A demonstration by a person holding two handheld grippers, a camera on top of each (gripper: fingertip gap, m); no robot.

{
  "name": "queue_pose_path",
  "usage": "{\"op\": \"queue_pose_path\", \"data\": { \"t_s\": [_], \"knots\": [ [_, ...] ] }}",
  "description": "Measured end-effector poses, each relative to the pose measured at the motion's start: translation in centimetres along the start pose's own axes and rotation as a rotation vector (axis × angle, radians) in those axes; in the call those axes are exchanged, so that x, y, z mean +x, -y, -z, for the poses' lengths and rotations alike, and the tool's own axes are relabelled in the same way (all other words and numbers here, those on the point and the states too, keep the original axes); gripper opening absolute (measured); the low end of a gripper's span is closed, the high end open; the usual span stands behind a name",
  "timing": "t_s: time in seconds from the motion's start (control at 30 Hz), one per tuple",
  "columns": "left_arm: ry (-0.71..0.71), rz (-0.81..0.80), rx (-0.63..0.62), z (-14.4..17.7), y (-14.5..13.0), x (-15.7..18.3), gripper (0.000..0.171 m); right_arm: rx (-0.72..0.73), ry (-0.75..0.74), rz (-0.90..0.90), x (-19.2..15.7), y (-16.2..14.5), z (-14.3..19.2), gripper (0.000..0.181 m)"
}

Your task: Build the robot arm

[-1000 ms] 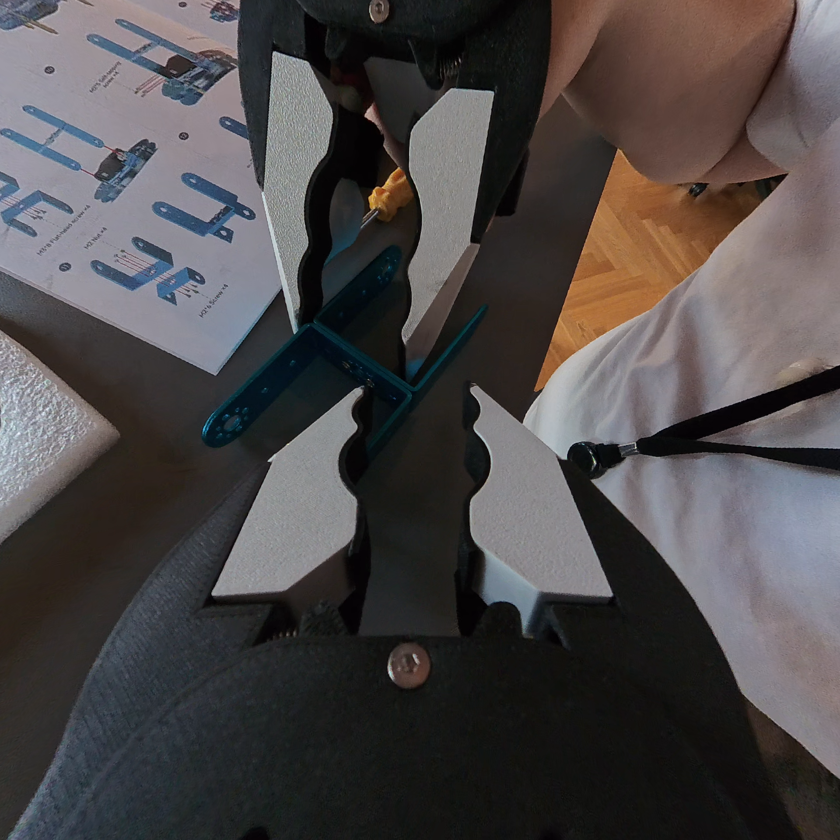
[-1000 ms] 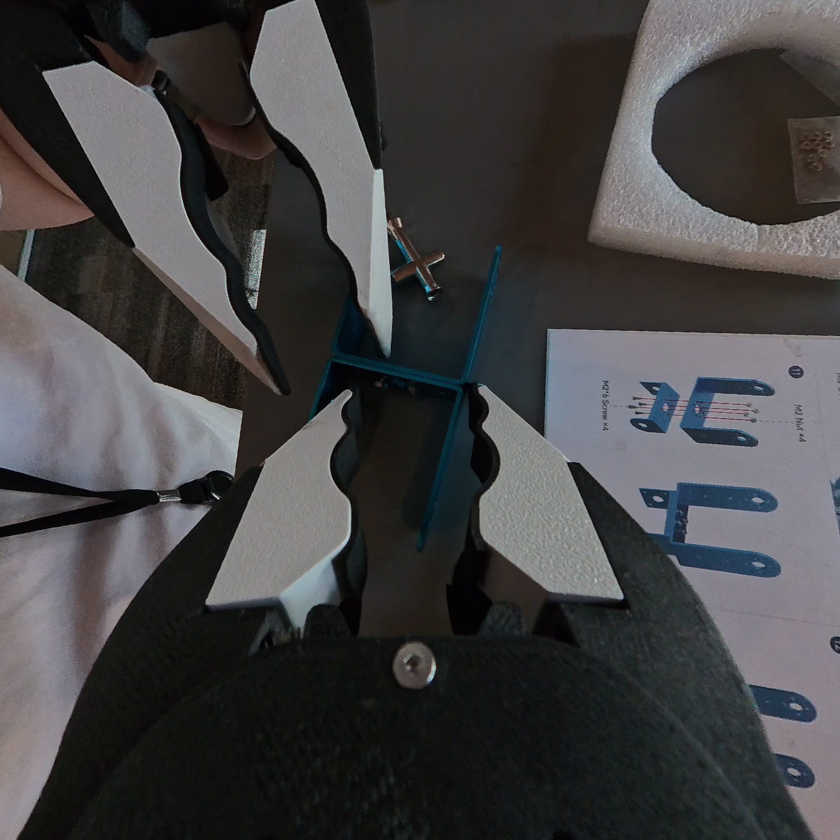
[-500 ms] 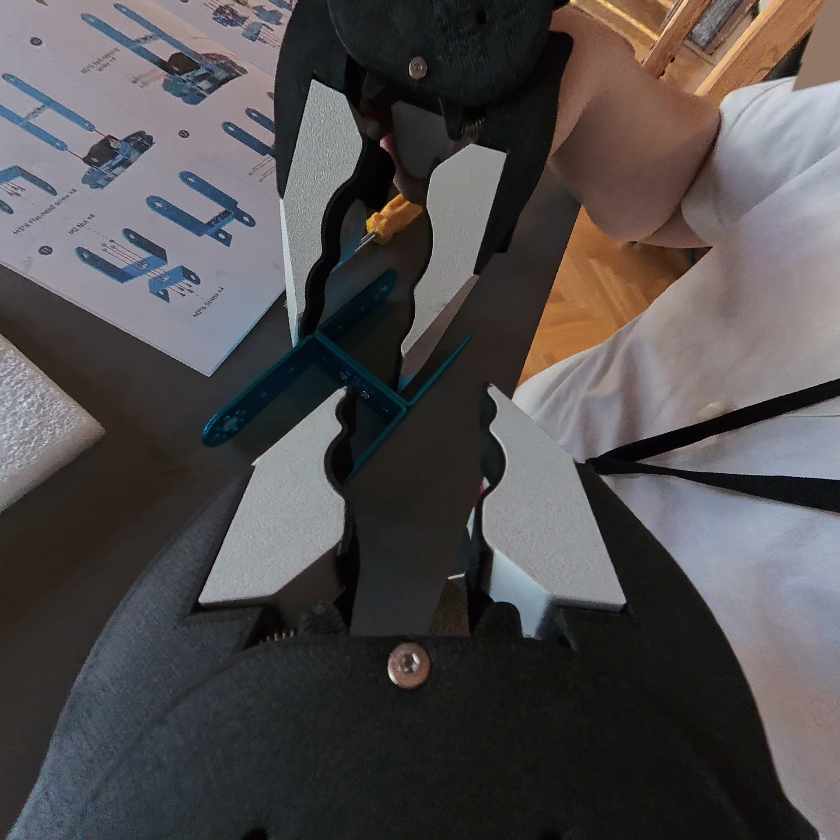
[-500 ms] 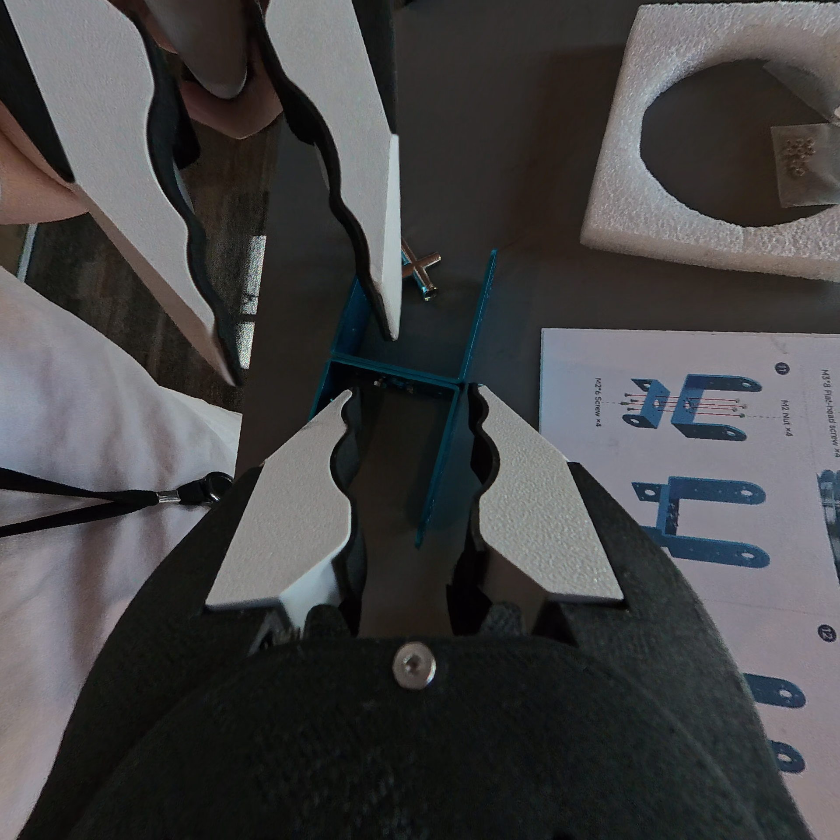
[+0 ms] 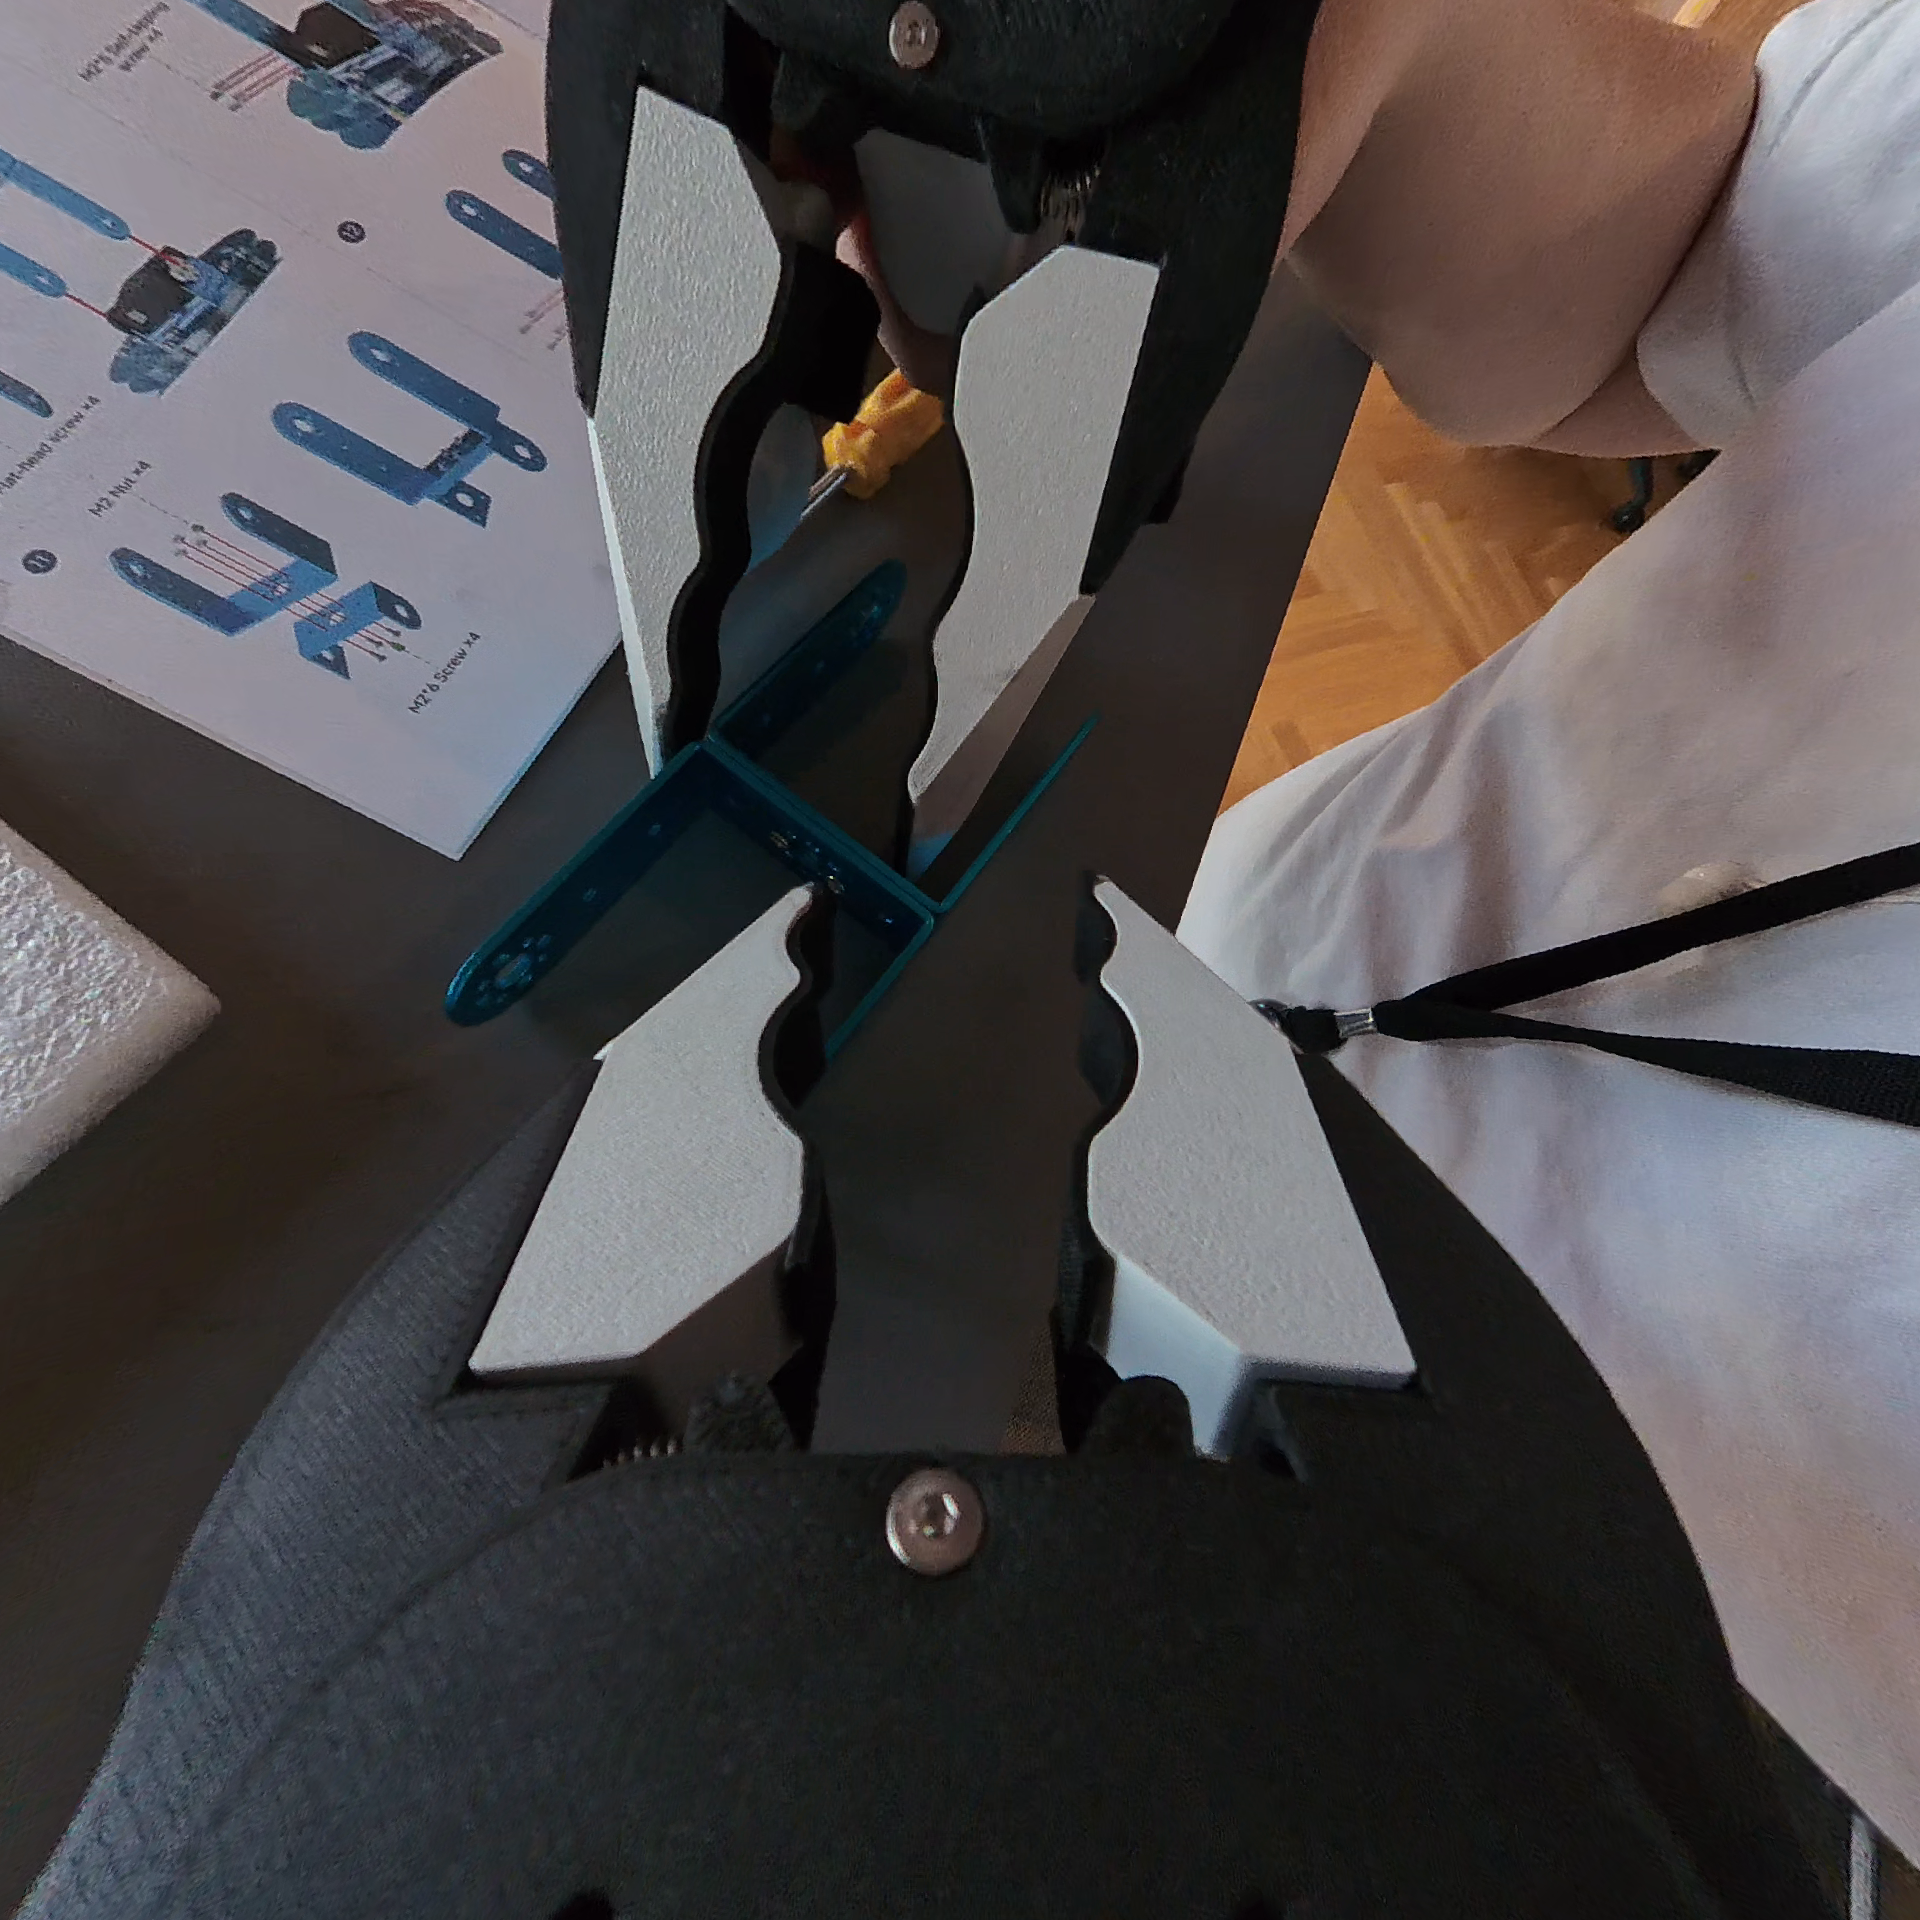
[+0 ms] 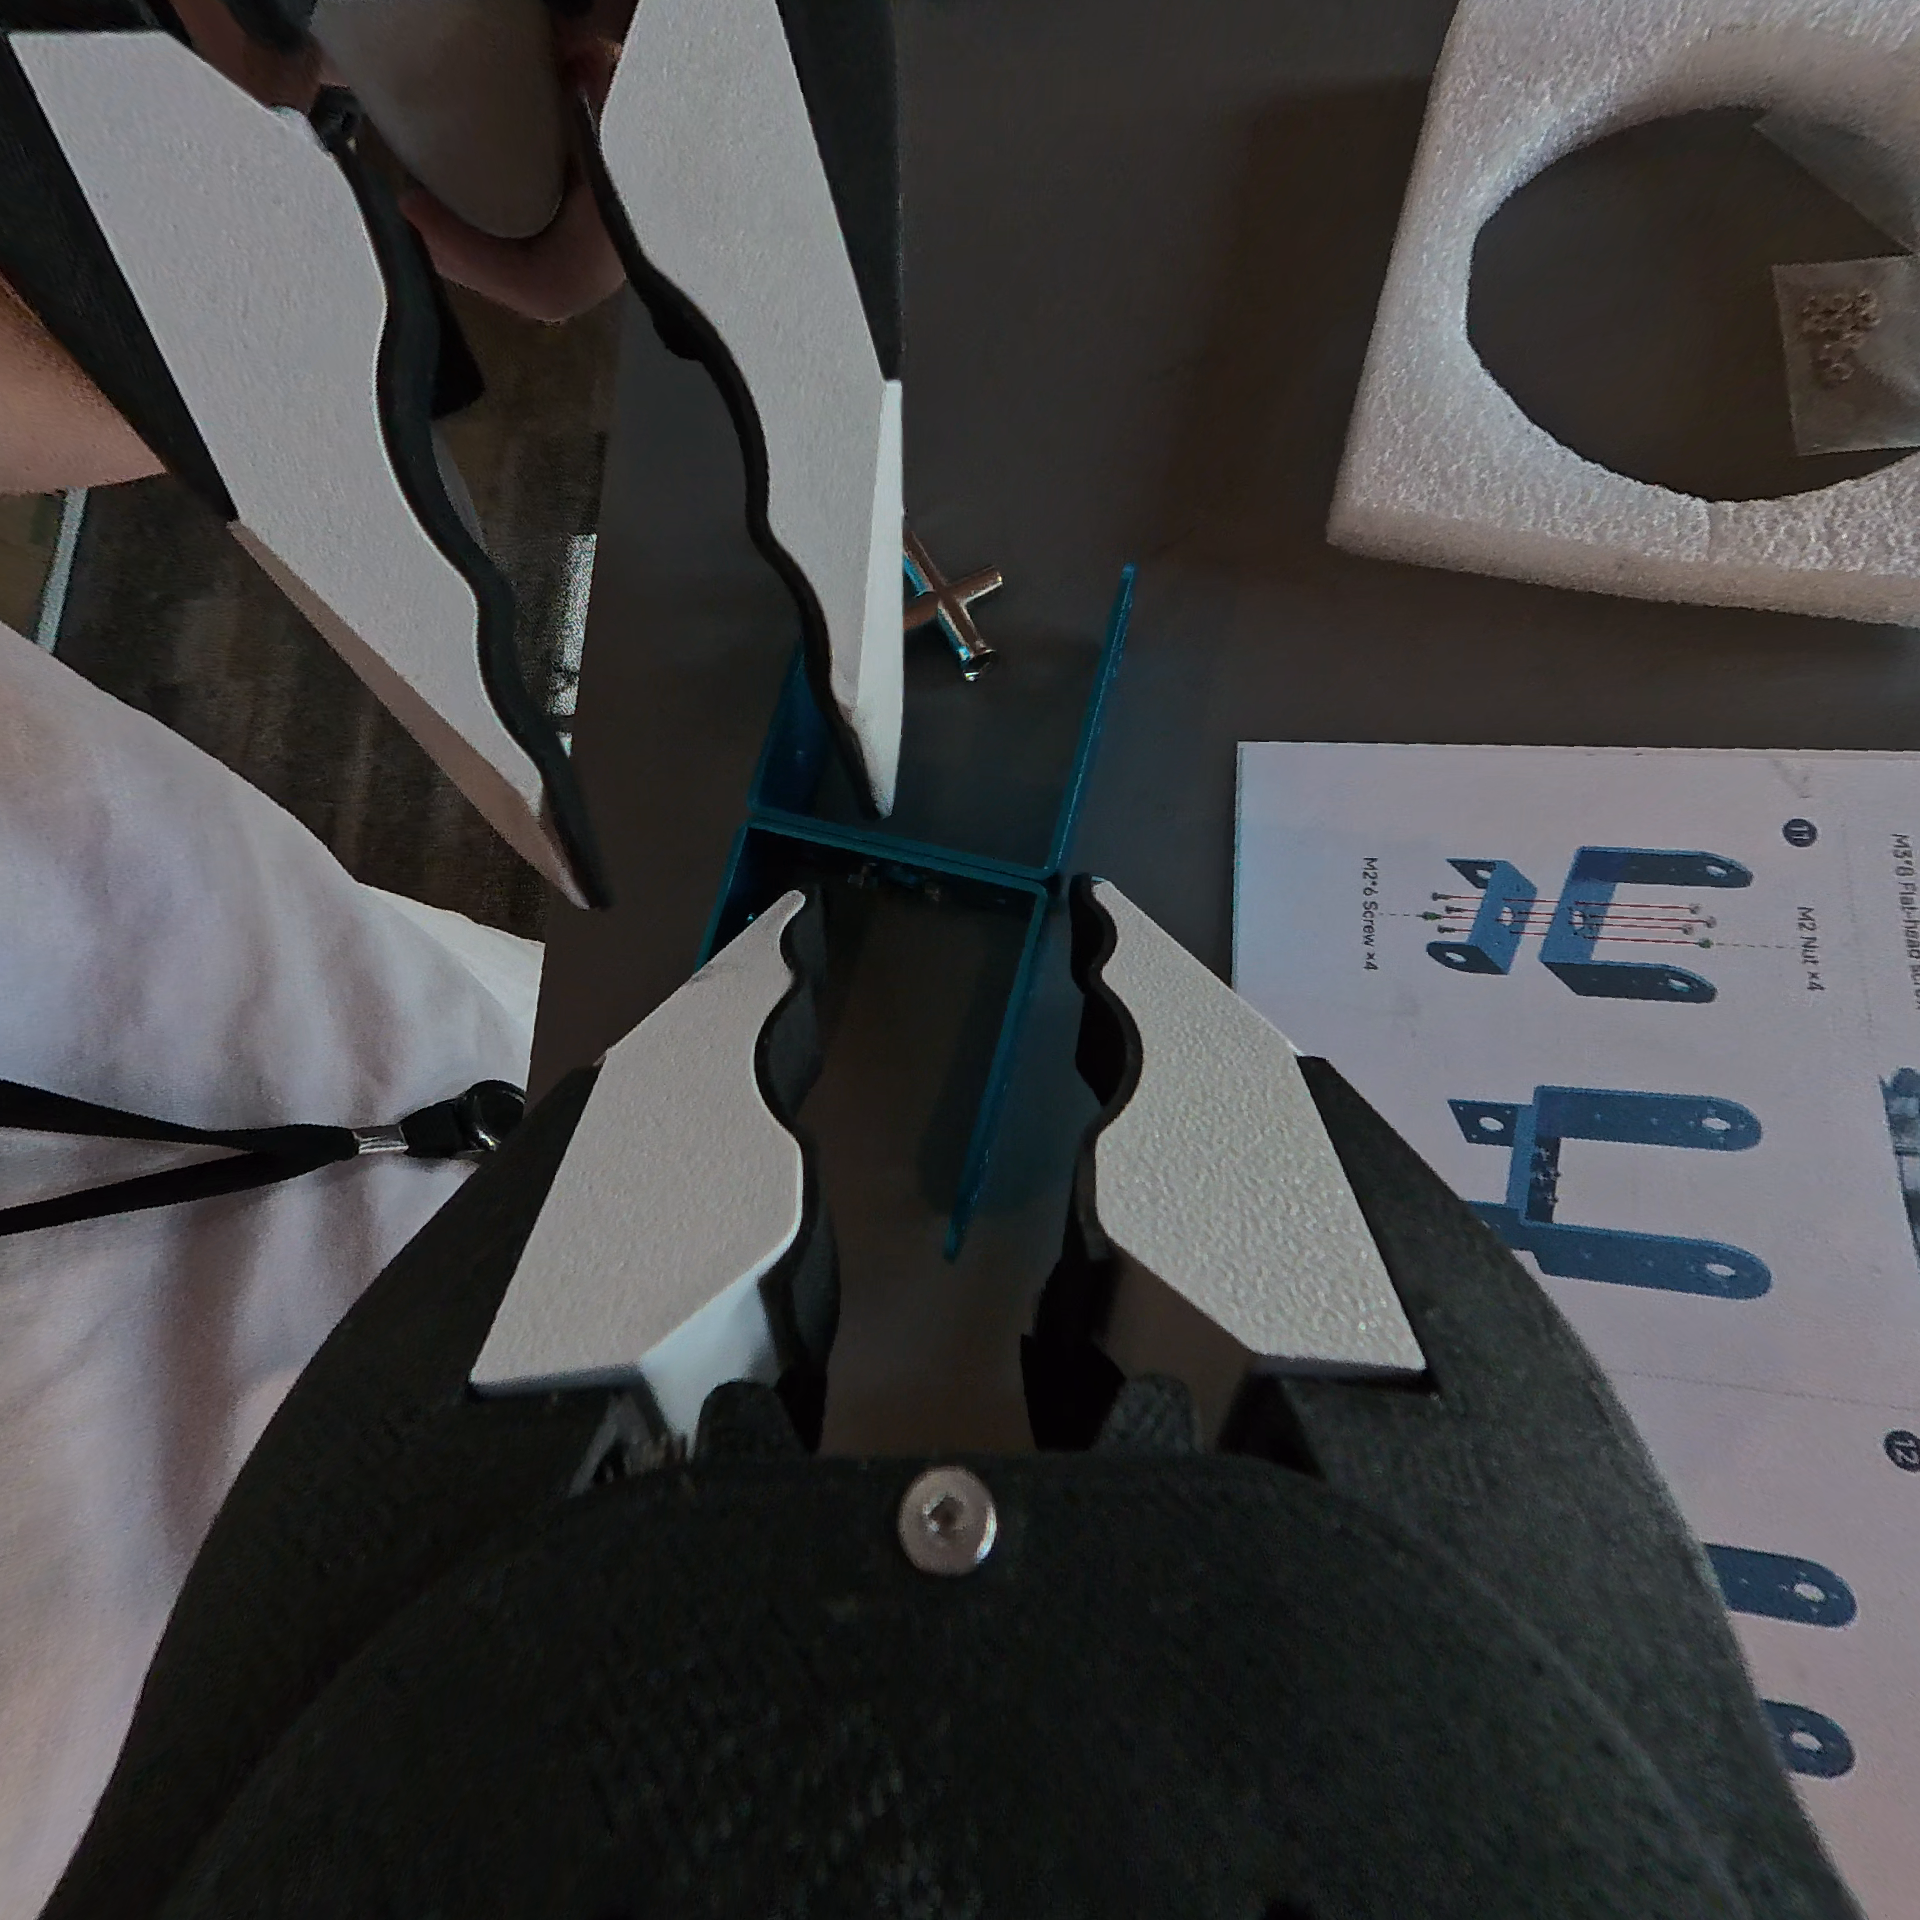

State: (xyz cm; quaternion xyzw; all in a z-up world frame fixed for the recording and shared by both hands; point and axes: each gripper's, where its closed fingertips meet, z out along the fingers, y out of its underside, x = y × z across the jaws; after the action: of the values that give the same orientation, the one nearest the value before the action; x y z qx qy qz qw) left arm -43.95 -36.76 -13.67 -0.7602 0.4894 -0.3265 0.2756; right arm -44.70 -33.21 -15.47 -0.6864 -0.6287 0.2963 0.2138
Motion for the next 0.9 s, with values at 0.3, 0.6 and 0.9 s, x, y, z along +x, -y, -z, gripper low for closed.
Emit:
{"op": "queue_pose_path", "data": {
  "t_s": [0.3,0.6,0.9],
  "knots": [
    [-0.011,-0.015,-0.085,-0.3,-0.42,-0.11,0.049,0.002,0.001,0.001,-0.05,-0.02,0.04,0.047],
    [-0.041,-0.011,-0.088,-0.25,-0.27,-0.02,0.047,0.003,-0.004,-0.003,-0.06,-0.05,-0.08,0.046],
    [-0.043,-0.04,-0.071,-0.34,-0.21,0.07,0.039,0.007,0.005,-0.018,-0.1,0.0,-0.08,0.046]
  ]
}}
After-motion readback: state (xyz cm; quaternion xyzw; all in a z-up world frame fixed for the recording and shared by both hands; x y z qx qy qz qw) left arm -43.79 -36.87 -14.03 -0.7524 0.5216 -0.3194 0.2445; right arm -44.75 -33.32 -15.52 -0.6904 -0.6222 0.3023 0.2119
